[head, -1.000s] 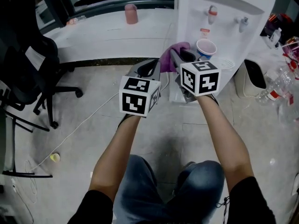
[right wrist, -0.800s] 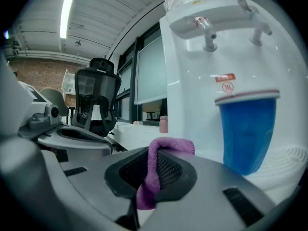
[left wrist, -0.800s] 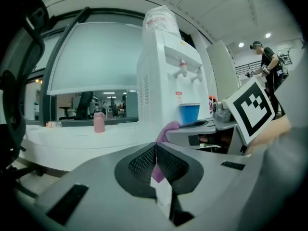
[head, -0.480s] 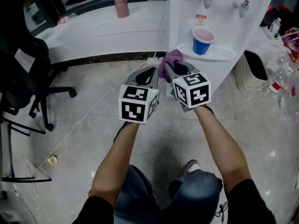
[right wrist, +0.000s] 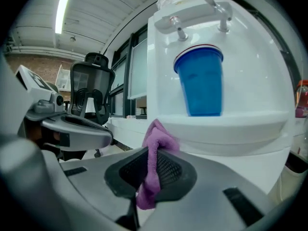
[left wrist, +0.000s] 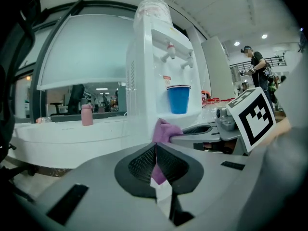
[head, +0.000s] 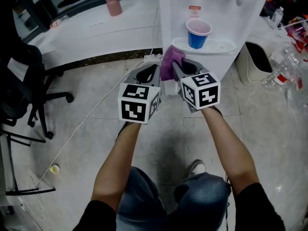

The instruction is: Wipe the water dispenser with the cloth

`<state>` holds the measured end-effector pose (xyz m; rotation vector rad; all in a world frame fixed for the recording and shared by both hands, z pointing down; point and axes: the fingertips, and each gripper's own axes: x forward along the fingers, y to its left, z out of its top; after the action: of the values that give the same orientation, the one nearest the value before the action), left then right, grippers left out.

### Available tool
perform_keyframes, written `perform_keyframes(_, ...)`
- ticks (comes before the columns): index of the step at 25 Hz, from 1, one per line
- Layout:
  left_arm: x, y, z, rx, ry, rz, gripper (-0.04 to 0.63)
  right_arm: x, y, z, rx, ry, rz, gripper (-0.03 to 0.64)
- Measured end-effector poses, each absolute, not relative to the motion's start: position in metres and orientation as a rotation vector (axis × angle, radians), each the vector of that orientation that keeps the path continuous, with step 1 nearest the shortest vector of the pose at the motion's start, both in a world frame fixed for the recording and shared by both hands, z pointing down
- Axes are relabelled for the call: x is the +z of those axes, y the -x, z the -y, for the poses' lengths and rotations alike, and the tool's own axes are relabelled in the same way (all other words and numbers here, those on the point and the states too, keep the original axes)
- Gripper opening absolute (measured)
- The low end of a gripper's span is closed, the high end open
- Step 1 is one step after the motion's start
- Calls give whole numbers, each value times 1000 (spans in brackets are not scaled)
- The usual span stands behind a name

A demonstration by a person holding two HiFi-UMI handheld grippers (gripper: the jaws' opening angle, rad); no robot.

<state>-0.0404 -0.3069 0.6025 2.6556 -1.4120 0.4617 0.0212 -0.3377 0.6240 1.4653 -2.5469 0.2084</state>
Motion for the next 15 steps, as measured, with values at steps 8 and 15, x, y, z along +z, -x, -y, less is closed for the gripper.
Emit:
perform_keyframes(8, 606, -3, 309, 479, -2705, 1322, 26, 626, -78, 337, 226, -1580, 2481, 32)
perform_keyframes(15, 605, -38, 312, 484, -2747, 1252, 26, 626, -127, 333, 234, -1670, 2419, 32)
